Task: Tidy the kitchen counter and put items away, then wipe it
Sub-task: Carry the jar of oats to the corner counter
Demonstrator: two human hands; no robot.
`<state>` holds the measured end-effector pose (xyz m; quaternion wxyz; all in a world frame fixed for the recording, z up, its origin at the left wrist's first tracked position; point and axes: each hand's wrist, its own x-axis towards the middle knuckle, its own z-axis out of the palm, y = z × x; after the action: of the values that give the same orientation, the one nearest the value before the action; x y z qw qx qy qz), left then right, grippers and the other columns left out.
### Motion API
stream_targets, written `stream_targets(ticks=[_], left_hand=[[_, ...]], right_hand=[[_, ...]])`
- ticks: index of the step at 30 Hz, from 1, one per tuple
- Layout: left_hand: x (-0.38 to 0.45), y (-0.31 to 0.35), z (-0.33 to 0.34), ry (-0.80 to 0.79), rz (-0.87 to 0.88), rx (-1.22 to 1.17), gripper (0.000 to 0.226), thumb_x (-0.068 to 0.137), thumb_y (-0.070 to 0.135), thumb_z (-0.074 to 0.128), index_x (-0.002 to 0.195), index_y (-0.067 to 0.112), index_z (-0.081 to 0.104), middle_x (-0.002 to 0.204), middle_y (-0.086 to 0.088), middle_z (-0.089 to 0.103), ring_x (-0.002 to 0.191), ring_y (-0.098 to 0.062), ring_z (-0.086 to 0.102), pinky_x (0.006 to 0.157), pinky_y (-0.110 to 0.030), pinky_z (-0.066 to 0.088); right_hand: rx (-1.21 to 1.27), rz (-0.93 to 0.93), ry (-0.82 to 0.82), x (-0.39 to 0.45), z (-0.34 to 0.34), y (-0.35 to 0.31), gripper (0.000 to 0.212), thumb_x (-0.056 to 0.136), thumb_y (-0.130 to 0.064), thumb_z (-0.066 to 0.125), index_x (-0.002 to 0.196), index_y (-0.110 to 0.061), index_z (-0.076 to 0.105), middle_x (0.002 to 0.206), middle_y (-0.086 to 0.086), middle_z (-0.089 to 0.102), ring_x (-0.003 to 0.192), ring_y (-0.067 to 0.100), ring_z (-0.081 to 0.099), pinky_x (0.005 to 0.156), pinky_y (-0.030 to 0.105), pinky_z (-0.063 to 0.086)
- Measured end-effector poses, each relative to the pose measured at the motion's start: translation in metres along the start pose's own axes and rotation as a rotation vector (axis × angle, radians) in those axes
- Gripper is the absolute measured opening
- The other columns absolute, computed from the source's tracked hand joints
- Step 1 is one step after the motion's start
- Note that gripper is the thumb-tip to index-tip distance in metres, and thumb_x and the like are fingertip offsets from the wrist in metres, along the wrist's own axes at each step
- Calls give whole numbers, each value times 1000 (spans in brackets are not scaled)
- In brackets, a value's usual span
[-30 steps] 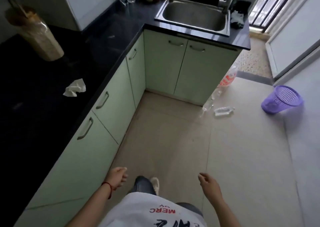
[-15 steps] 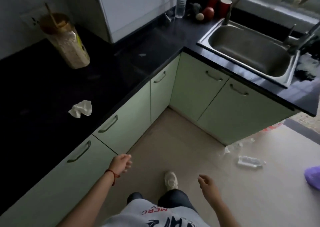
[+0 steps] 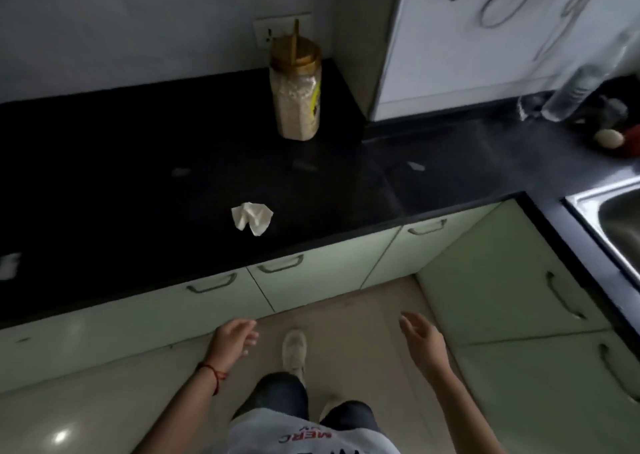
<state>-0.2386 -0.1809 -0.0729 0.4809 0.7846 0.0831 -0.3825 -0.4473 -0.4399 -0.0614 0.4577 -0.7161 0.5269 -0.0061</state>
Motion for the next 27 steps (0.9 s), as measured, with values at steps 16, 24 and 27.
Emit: stream_targets(ticks=[16, 24, 27], left_hand=[[79, 250, 4, 37, 553, -69, 14, 90, 10, 52, 97, 12, 64, 85, 1, 66, 79, -10, 63, 63, -13, 51], [135, 322, 42, 192, 545, -28, 44, 86, 21, 61, 127, 11, 48, 122, -10, 60, 106, -16, 58, 82, -24, 48], [151, 340, 56, 181, 479, -25, 65, 83, 25, 64, 139, 12, 34, 140, -9, 46, 120, -19, 51, 92, -29, 44]], right_hand=[[324, -309, 4, 152, 11, -233, 14, 91, -23, 54, 98, -26, 65, 86, -1, 70, 85, 17, 66, 79, 33, 50], [349, -296, -99, 259, 23, -338, 32, 93, -29, 48, 114, -9, 61, 92, 1, 65, 76, 12, 61, 74, 33, 48], [390, -285, -127, 295, 27, -379, 31, 94, -28, 46, 116, -11, 58, 106, 9, 65, 82, 13, 60, 80, 35, 50]])
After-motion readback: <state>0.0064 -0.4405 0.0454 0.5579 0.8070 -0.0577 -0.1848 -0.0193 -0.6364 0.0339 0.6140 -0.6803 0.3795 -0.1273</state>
